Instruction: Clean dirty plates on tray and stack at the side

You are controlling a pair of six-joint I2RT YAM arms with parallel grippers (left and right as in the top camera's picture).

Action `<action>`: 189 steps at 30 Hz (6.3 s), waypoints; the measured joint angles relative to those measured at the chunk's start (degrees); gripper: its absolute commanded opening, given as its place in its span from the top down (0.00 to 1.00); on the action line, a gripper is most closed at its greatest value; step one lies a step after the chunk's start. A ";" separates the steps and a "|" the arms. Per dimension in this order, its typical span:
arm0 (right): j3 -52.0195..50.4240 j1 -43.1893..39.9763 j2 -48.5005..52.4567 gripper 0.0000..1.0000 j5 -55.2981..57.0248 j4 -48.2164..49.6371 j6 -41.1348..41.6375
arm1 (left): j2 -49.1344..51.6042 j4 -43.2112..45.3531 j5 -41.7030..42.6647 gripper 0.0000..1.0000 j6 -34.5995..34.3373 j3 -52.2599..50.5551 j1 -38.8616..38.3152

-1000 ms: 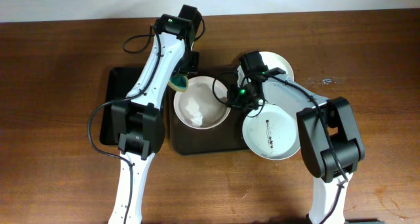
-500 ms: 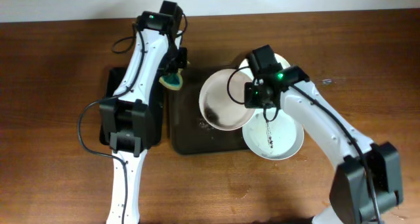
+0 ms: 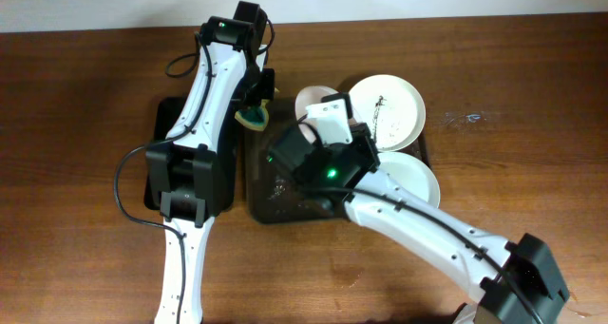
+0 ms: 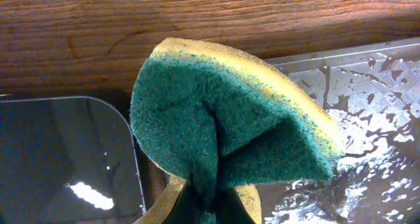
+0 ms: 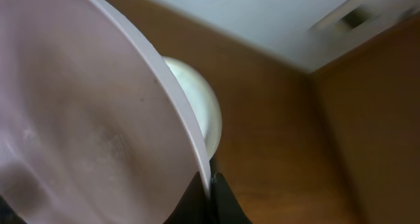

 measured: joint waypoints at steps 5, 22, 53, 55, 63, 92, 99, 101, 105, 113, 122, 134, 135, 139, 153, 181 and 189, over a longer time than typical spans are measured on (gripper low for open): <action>0.00 3.87 0.00 0.96 13.60 0.02 -0.02 | 0.00 0.00 0.00 1.00 0.00 0.00 0.00; 0.00 -13.03 -2.01 0.96 -32.94 -2.97 -0.07 | 0.00 0.00 0.00 1.00 0.00 0.00 0.00; -5.53 -69.44 6.67 0.53 -77.46 -16.02 -15.80 | 0.00 0.46 -0.02 1.00 0.00 0.04 0.00; -6.14 -65.88 6.51 0.53 -78.93 -16.90 -19.10 | 0.00 0.48 0.00 1.00 0.00 0.07 0.00; -14.78 -59.36 6.01 0.96 -78.38 -9.22 -21.49 | 0.00 0.52 -0.02 1.00 0.00 0.07 0.00; -15.08 -28.28 7.37 0.61 -72.96 29.22 2.03 | 0.39 -7.67 3.67 1.00 3.17 12.15 0.00; -14.84 -28.28 13.62 0.96 -76.76 34.07 -0.20 | 0.42 -16.31 8.74 1.00 3.58 23.74 0.00; -14.43 -28.28 14.67 0.96 -77.15 35.01 1.01 | 0.26 -16.20 9.75 1.00 3.56 22.45 0.00; -13.81 -28.28 15.41 0.96 -77.61 35.69 3.67 | 0.33 -16.11 9.84 1.00 2.89 12.22 -0.83; -13.66 -28.28 15.47 0.96 -77.61 35.45 6.01 | 0.35 -2.19 0.35 1.00 -1.84 -7.39 -6.40; -13.38 -28.39 15.56 0.96 -77.59 34.58 6.14 | -4.37 10.67 17.79 1.00 12.55 -25.14 -4.96; -12.79 -28.44 16.13 0.96 -77.55 35.21 7.48 | -5.03 16.68 6.86 1.00 -12.09 -25.81 -10.05; -12.76 -28.44 16.13 0.96 -77.55 35.17 7.58 | -5.14 17.51 -3.87 1.00 -14.82 -25.27 -10.08; -12.74 -28.02 16.22 0.96 -78.27 35.06 7.72 | -4.83 17.40 -18.05 1.00 -15.76 -25.24 -9.94; -12.59 -29.07 16.00 0.96 -76.98 34.03 6.71 | -3.32 17.07 26.64 1.00 20.00 -26.18 -5.66; -12.61 -28.24 16.11 0.96 -78.38 34.23 7.26 | -0.90 15.47 -8.52 1.00 -5.60 -16.11 -9.88; -9.79 -28.17 16.11 0.96 -78.82 24.96 4.92 | 0.39 -2.47 -19.61 1.00 -7.82 8.26 -7.61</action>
